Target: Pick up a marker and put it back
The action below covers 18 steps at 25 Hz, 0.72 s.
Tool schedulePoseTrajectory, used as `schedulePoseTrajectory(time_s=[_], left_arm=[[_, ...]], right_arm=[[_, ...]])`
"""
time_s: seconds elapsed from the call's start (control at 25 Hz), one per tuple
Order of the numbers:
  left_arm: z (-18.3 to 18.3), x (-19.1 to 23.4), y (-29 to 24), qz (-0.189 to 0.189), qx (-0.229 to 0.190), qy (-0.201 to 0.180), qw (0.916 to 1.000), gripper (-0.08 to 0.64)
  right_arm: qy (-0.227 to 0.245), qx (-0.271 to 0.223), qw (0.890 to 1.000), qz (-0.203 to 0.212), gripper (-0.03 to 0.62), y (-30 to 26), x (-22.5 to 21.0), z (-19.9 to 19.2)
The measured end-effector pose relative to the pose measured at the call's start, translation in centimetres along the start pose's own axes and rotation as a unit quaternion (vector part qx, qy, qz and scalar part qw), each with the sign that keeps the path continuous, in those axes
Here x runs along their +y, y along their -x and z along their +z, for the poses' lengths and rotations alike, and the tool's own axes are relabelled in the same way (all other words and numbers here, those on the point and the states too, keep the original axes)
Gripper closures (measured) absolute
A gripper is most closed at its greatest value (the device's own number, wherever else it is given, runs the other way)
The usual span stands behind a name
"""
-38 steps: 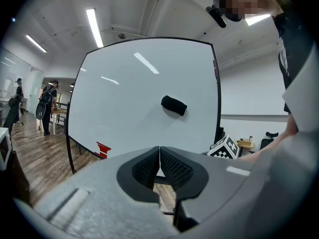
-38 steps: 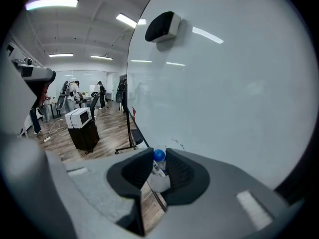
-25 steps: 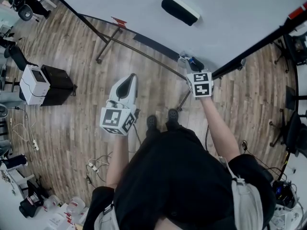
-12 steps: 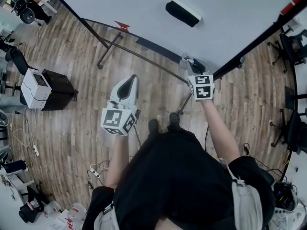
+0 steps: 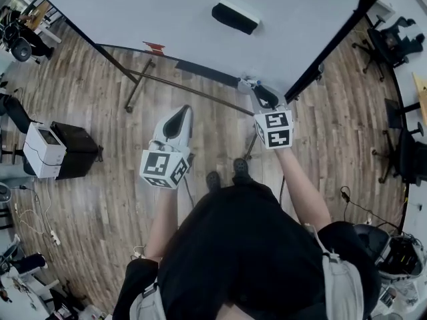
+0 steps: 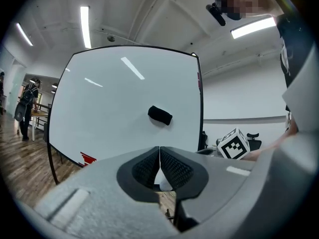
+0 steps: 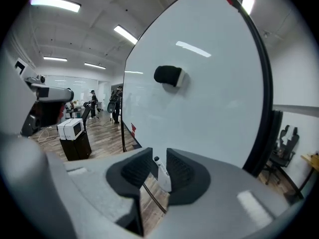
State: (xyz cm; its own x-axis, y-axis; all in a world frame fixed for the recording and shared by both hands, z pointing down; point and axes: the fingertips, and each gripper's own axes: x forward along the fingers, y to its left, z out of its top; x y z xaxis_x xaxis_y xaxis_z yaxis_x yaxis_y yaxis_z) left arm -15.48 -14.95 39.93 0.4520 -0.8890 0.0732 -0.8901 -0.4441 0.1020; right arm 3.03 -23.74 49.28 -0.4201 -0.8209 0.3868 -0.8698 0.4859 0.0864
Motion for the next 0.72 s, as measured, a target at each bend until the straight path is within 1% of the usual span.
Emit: schedulePoseTrajectory(time_s=[0.2,0.4,0.72], left_arm=[[0.0,-2.0,-1.9,-0.051,0.003,-0.001,0.9987,0.546],[-0.5,-4.6,-3.3,-0.100,0.011,-0.005,0.9949,0.546],[-0.8,-7.7,-4.5,-0.144,0.020,-0.011,0.9893,0.546]], right_arm=[[-0.009,-0.027,1.000,-0.009,0.512,3.4,0.7,1.9],[-0.029,-0.053,0.998,-0.027,0.530,7.1,0.6,2.8],[-0.042,-0.075,0.996,-0.023,0.589,10.7,1.1,3.6]])
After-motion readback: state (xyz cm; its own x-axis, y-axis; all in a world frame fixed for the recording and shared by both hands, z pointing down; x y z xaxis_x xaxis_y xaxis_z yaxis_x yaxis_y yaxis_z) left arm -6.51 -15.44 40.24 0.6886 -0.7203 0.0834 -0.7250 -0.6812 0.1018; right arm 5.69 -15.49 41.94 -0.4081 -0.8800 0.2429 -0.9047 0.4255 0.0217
